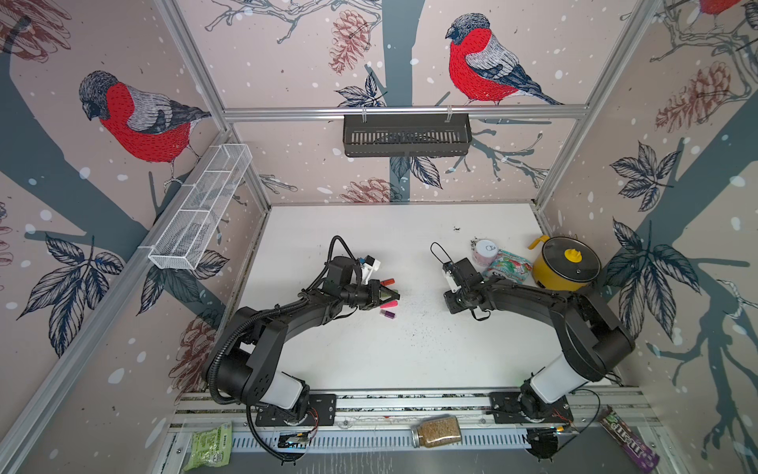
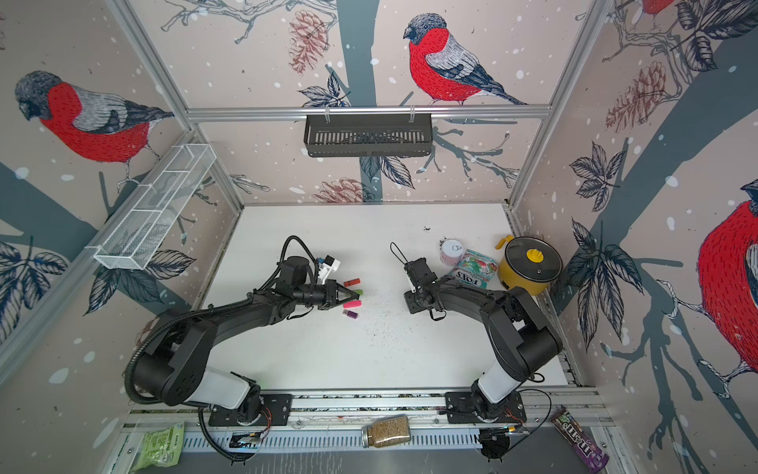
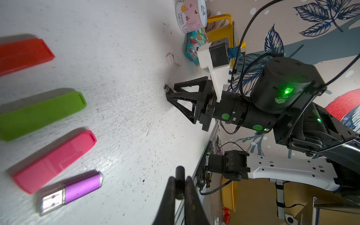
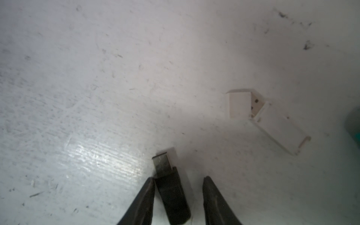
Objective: Close the usb drive cover
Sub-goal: Pick up the USB drive from the center of the board.
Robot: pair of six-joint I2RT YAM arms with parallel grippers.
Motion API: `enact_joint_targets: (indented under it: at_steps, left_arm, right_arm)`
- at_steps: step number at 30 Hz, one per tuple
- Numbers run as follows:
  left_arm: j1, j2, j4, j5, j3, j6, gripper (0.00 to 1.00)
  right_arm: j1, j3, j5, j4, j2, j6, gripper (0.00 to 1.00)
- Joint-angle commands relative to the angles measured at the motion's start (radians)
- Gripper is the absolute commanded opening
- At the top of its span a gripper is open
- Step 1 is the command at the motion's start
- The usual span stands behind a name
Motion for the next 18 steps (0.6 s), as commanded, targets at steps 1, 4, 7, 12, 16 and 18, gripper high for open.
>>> enact_joint_targets:
  at_steps: [1,4,7,12,16,18]
  left_arm:
    - [0.001,0.003,0.024,0.006,-0.003,-0.006,0.05]
    - [0.001,0.003,0.025,0.004,-0.003,-0.006,0.05]
    - [0.001,0.003,0.027,0.004,-0.004,-0.007,0.05]
    - [0.001,-0.002,0.031,0.003,-0.008,-0.01,0.05]
    - [0.001,-0.005,0.035,0.002,-0.013,-0.013,0.05]
    - [0.001,-0.006,0.037,0.001,-0.015,-0.014,0.05]
  right_arm:
    - [0.004,-0.006,0.0,-0.041,0.018,-0.008,0.37]
    - [0.004,-0.01,0.009,-0.057,0.014,-0.008,0.36]
    - [0.004,-0.013,0.02,-0.072,-0.001,0.0,0.38]
    - [0.0,-0.003,-0.001,-0.099,-0.012,0.021,0.39]
    - [0.004,0.003,-0.03,-0.115,-0.004,0.032,0.37]
    - [0.007,0.006,-0.034,-0.121,0.002,0.037,0.36]
